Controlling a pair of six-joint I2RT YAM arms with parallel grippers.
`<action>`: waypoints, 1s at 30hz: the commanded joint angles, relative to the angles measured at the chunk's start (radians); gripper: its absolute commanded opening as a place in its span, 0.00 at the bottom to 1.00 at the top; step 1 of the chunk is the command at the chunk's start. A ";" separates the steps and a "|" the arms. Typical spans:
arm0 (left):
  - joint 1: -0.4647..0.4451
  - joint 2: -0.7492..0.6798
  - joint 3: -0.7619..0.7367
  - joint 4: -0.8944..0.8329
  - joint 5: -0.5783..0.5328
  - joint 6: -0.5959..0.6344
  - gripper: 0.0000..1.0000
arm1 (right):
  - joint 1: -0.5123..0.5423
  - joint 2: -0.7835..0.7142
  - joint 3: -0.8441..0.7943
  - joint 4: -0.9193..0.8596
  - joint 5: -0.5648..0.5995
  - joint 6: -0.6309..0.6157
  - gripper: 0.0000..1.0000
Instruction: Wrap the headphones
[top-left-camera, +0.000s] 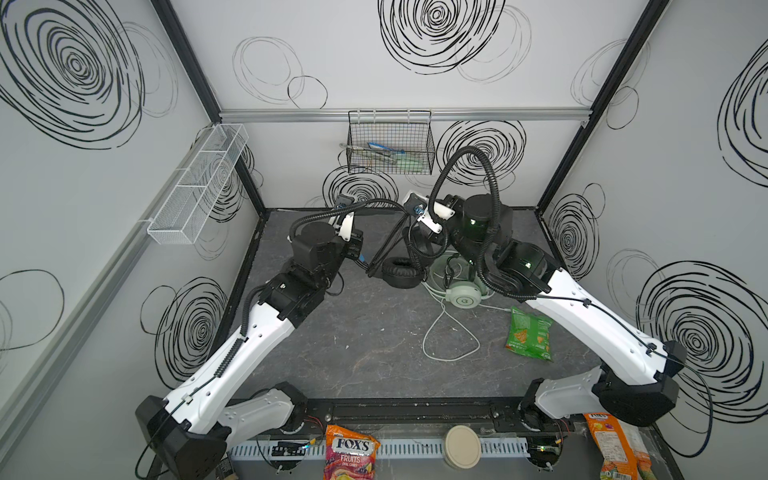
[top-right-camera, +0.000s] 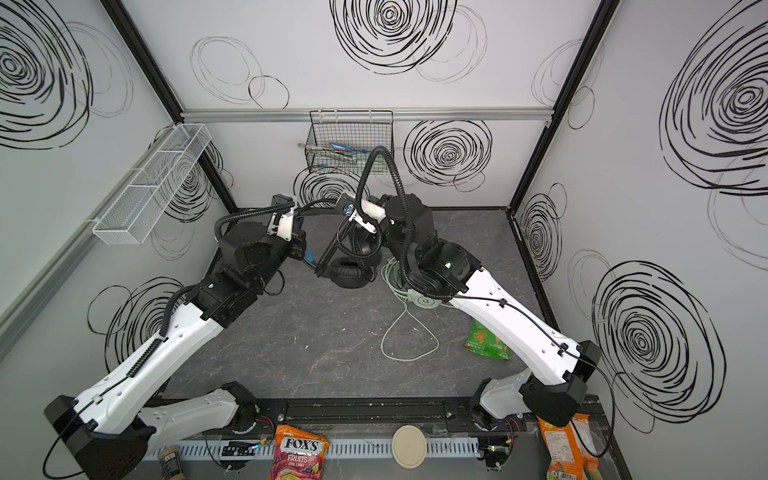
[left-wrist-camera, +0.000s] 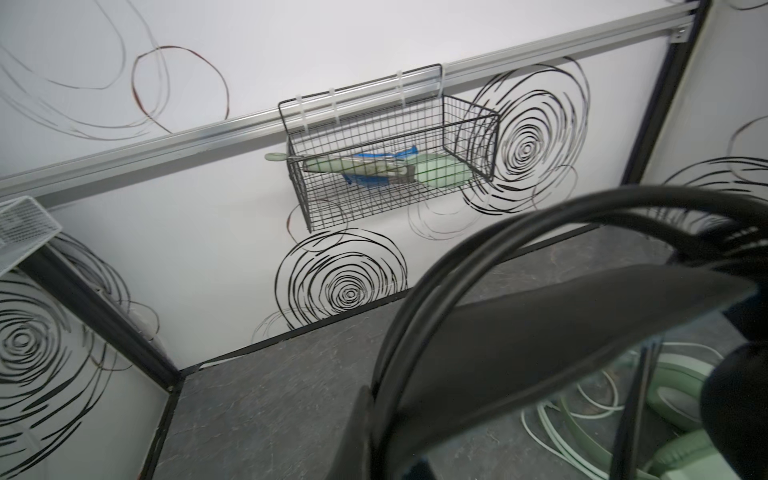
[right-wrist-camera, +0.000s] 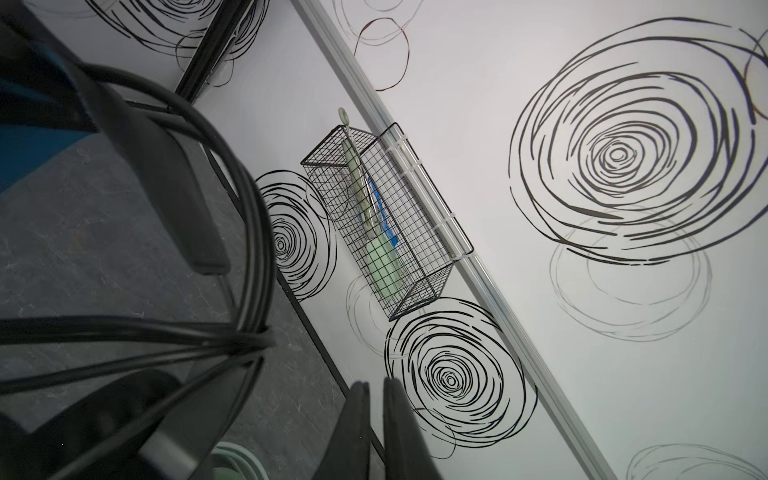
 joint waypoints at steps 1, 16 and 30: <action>0.042 -0.031 0.019 -0.029 0.251 -0.039 0.00 | -0.018 -0.002 0.042 0.099 0.003 0.017 0.17; 0.062 -0.123 0.012 0.065 0.525 -0.274 0.00 | -0.225 -0.058 -0.089 0.106 -0.178 0.340 0.19; -0.043 -0.141 0.109 0.106 0.430 -0.357 0.00 | -0.279 -0.135 -0.252 0.144 -0.344 0.564 0.04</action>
